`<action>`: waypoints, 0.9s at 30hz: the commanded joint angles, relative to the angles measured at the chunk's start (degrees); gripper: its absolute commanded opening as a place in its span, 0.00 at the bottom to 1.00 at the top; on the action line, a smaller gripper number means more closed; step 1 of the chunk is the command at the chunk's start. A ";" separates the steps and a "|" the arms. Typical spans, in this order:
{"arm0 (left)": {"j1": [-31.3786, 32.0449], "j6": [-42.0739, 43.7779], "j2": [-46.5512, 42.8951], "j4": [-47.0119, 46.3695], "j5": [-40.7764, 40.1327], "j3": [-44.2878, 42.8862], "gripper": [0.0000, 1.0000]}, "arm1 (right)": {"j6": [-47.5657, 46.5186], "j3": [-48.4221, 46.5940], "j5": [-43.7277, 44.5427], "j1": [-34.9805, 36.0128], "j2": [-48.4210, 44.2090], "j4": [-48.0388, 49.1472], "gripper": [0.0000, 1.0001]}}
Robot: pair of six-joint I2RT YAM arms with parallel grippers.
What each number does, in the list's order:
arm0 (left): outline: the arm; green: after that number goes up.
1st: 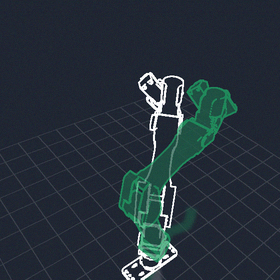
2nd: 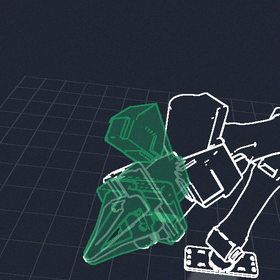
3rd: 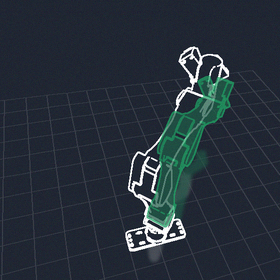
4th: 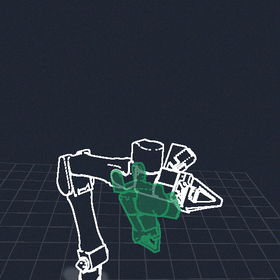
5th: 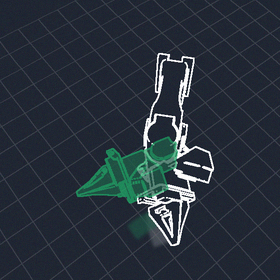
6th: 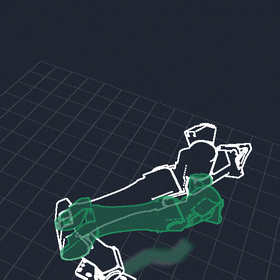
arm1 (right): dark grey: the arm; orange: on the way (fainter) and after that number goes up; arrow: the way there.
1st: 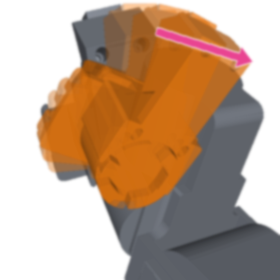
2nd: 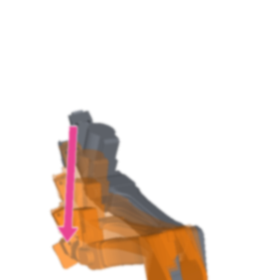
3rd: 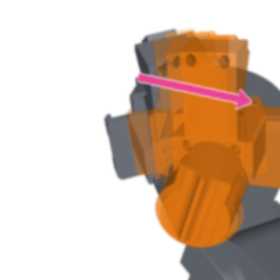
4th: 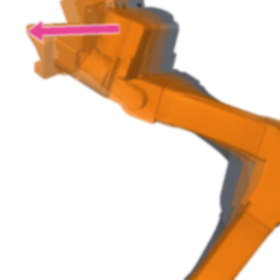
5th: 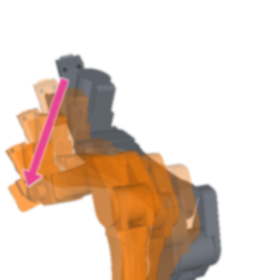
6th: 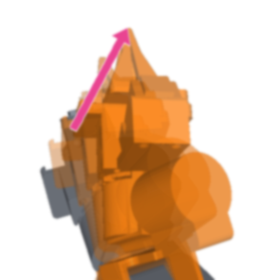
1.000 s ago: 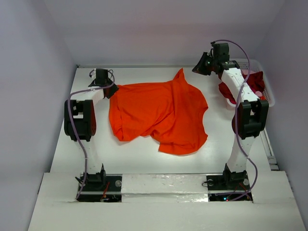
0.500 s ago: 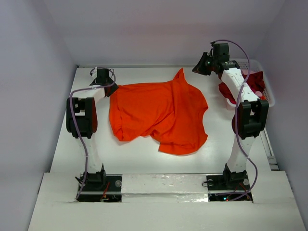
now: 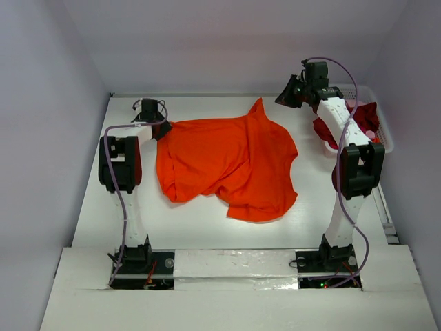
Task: Fold and stack the t-shirts
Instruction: Flatten out the tshirt
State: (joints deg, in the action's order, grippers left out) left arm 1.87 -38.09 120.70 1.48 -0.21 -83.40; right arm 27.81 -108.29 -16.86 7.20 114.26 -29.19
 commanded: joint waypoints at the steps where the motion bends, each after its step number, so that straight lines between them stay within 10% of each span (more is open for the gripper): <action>1: 0.15 0.64 -0.21 -2.52 2.23 -2.56 0.35 | -1.09 -2.63 -0.63 0.18 0.26 1.15 0.12; 27: 0.15 -0.15 1.99 -1.56 3.73 -5.73 0.39 | -1.10 -4.91 -0.80 0.18 1.93 0.54 0.11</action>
State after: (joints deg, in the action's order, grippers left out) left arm 1.87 -38.37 123.61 -0.51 3.60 -86.67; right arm 27.79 -110.17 -16.97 7.20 115.55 -29.45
